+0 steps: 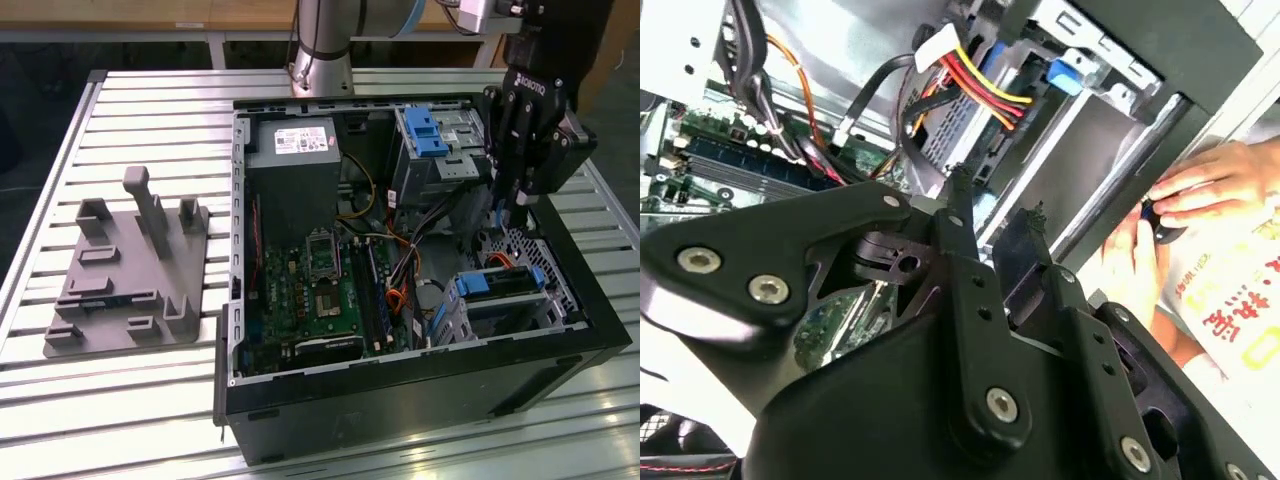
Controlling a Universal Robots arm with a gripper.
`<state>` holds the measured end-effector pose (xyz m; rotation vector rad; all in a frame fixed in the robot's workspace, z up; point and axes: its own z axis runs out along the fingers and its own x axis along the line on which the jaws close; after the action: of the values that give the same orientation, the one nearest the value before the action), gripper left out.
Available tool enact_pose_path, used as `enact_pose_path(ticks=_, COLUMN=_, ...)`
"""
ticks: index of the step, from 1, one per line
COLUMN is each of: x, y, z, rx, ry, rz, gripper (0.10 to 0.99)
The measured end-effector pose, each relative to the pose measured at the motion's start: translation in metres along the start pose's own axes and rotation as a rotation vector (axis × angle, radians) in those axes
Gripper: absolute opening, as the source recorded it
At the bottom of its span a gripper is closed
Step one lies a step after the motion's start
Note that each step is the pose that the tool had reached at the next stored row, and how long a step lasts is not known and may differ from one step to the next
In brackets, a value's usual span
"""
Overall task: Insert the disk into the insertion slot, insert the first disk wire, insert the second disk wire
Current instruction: 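Insert the second disk wire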
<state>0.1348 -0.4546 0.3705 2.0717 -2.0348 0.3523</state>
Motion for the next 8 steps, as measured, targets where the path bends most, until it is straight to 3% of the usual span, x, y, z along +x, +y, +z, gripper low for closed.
enact_pose_path(ticks=5, x=-0.0035, y=0.0041, z=0.0014, rx=0.001, ry=0.0341, rz=-0.005, gripper=0.365)
enact_pose_path(ticks=8, x=-0.0048, y=0.0058, z=0.0044, rx=0.006, ry=0.0407, rz=-0.018, gripper=0.365)
